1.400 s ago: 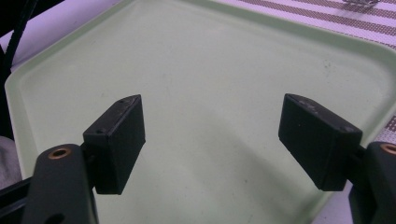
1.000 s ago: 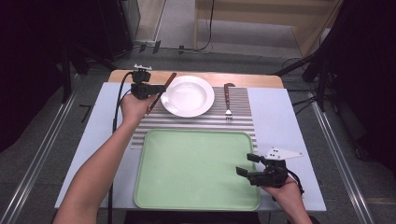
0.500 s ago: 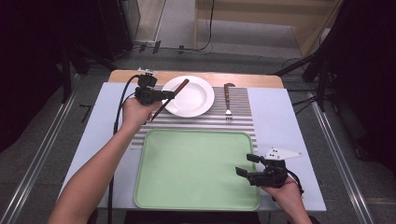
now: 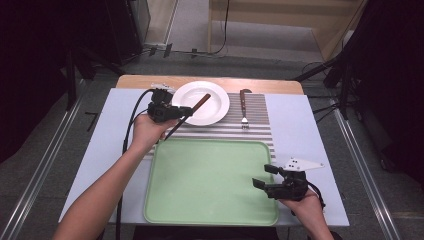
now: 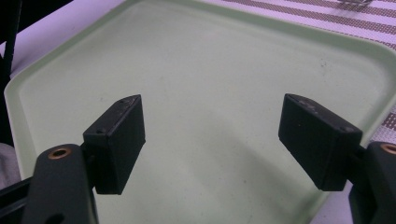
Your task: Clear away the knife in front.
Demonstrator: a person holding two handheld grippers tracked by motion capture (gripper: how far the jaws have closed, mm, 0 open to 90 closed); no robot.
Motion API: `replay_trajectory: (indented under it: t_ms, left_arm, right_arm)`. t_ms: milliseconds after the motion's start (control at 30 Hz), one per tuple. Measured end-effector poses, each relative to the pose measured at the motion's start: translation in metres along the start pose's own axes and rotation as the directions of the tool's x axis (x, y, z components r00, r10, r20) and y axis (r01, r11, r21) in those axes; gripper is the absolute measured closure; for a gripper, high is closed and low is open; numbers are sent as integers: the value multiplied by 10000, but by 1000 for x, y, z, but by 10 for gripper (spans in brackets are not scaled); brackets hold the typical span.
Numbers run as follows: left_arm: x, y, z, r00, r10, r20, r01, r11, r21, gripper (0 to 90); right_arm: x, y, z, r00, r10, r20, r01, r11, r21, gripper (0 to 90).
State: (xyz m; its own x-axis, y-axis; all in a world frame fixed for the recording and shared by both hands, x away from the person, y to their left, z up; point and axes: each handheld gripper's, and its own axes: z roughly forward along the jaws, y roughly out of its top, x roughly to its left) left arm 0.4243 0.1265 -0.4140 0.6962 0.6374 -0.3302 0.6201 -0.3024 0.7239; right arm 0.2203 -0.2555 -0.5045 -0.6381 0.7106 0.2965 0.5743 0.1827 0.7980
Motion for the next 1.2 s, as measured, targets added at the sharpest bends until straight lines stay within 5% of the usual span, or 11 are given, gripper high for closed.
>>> replay_trajectory:
  t_ms: [600, 1200]
  left_arm:
    - [-23, -26, 8, 9973, 541, 495, -557, 9980, 310, 774]
    - [-32, -52, 9, 9941, 644, 876, -708, 9948, 727, 774]
  right_arm:
    - [0, 0, 1, 10000, 66, -55, -66, 10000, 27, 220]
    - [0, 0, -1, 10000, 73, -32, -73, 10000, -26, 220]
